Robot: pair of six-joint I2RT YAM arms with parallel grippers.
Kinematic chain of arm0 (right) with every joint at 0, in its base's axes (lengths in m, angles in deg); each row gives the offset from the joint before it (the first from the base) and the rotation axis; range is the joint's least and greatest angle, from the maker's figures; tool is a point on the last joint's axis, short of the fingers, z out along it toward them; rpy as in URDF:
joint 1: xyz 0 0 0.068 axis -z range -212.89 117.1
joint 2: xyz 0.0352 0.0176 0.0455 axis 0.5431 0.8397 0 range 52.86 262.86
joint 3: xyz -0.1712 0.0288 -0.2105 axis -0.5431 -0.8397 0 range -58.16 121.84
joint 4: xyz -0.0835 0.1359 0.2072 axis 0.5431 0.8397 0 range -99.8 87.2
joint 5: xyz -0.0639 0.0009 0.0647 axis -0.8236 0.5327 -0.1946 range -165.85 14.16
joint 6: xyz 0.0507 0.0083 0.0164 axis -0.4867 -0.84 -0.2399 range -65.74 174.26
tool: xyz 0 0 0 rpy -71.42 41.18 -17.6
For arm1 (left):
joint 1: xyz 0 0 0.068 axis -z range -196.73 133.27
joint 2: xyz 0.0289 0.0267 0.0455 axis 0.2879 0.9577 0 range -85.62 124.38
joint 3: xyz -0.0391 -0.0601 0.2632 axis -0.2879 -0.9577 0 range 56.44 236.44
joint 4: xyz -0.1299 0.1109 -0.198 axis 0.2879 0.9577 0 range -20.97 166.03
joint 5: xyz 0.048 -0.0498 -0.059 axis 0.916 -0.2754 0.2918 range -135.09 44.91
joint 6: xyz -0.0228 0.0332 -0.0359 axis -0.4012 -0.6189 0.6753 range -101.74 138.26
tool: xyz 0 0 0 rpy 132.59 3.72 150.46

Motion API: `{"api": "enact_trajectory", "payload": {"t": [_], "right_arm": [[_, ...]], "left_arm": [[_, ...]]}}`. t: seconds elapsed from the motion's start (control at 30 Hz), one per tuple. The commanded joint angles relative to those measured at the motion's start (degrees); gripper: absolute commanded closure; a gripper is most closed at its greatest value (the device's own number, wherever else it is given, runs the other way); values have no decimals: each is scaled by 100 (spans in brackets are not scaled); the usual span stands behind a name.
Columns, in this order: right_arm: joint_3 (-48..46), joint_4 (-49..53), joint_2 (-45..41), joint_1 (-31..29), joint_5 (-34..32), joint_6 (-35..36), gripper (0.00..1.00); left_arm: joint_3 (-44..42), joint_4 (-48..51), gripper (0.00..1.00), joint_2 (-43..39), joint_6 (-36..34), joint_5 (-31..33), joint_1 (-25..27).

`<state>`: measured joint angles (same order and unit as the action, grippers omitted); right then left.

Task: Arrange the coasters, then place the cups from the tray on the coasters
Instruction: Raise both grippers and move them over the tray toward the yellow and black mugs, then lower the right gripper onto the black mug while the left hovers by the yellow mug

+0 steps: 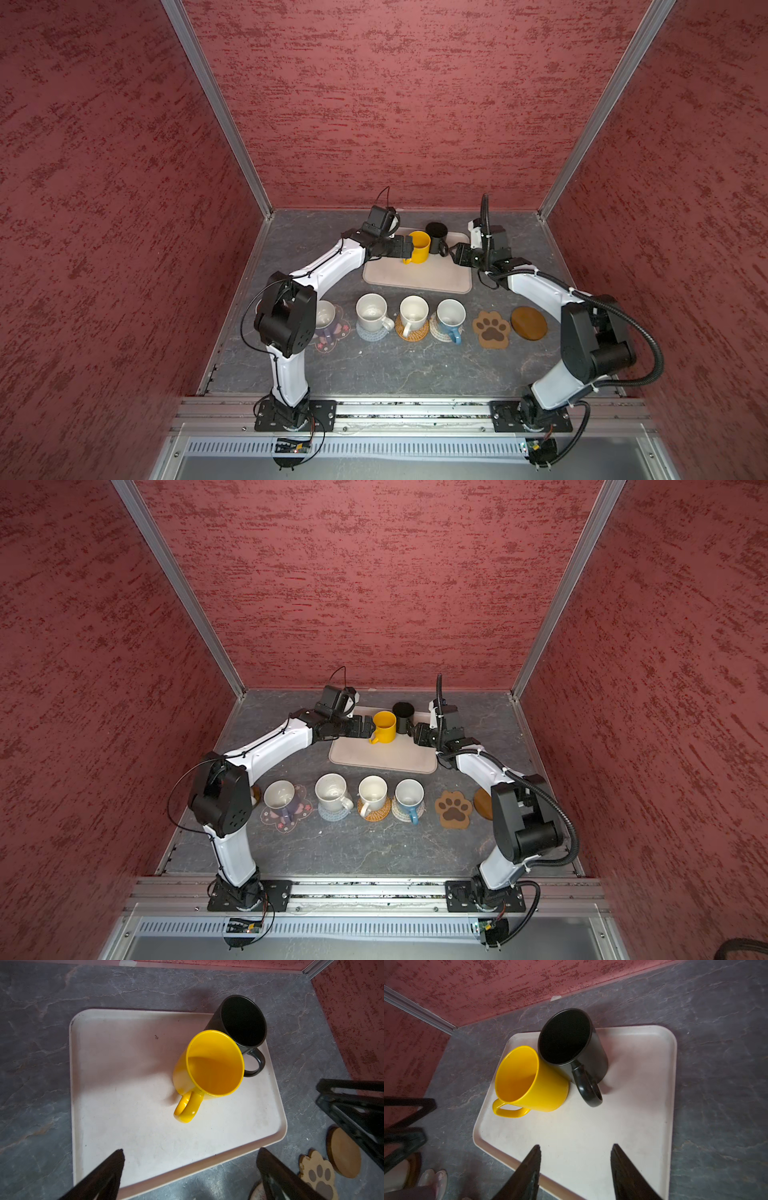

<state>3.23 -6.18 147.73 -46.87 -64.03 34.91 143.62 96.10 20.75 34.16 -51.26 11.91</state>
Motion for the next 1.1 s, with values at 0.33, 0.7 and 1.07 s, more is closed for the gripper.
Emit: {"api": "enact_trajectory", "payload": {"t": [0.33,0.7,1.07], "right_arm": [[1480,1018,1298,-73,-328,810,45],[2546,1669,2253,-207,-608,1209,49],[3493,2251,2939,-360,-767,1480,57]], "left_arm": [[-764,290,0,-1250,366,-127,0],[-1088,1032,0,-2231,113,-55,57],[-1541,1271,0,-2933,-147,116,-139]]}}
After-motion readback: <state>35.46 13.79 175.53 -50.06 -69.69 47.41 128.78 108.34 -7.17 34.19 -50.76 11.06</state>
